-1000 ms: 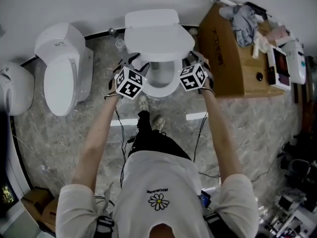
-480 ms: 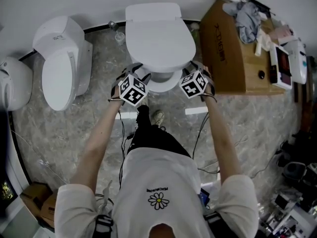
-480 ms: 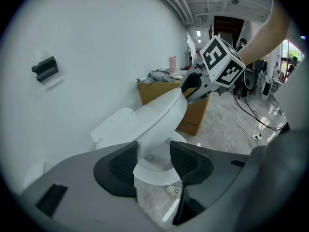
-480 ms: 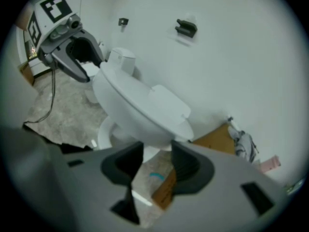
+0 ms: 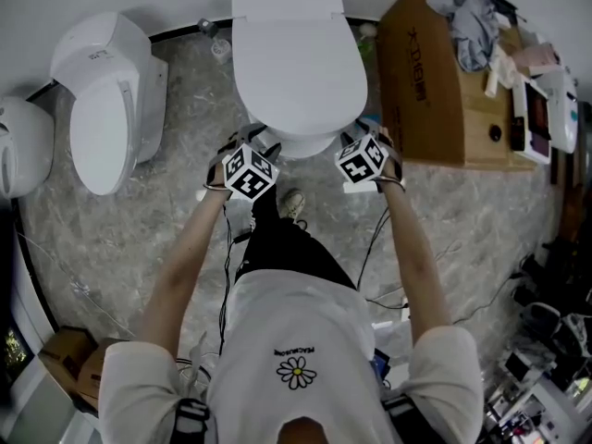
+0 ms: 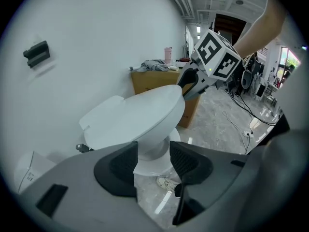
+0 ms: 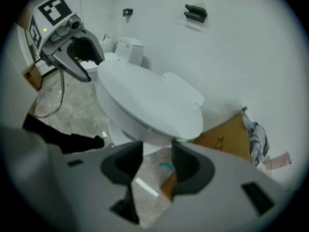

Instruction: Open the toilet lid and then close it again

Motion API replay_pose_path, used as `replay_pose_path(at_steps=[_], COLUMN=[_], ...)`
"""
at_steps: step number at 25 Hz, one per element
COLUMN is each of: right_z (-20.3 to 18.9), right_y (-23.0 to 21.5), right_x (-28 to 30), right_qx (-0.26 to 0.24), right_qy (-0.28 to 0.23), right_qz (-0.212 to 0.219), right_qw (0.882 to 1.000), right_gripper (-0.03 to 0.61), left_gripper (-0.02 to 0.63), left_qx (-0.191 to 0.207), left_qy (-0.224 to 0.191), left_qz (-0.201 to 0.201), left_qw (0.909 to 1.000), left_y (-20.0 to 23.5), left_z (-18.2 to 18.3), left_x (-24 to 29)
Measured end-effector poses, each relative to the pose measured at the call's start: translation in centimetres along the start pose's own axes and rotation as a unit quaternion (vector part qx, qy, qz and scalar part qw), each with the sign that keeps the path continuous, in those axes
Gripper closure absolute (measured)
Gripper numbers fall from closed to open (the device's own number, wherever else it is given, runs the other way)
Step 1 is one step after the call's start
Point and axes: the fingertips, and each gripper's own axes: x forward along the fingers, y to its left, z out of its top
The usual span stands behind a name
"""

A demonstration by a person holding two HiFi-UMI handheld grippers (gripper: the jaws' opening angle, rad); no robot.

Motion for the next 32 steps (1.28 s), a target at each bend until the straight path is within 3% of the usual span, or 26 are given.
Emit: replay_pose_path(at_steps=[10,15,20,32], right_z=[-3.0,-3.8,-5.3,-8.2], right_y=[3.1,4.0,5.2,8.1], right_x=[2.9,4.6,6.0,9.9], right_qx=[-0.003,0.021,0.033,0.047], right_qy=[0.041,0.052,0.067,0.094], right_qz=[0.040,0.057,0.060,0.080], right_qw=[0.998,0.997,0.995,0.991], right_gripper=[0.382,0.393,0.457,0.488], left_gripper=[0.383,0.383,0.385,0.388], left_qx=[-0.014,-0.023,-0.037,-0.055], left_qy=[0.037,0.059,0.086,0.138], left_qz=[-0.035,-0.051,-0.071,-0.105], left_qw=[0.9986,0.9967,0.9931,0.9833], left_y=[-2.7,-3.2,-4.4,-6.4], left_z=[-4.2,-6.1,-8.1,-12.5], left_x=[2.9,4.7,6.2,10.2])
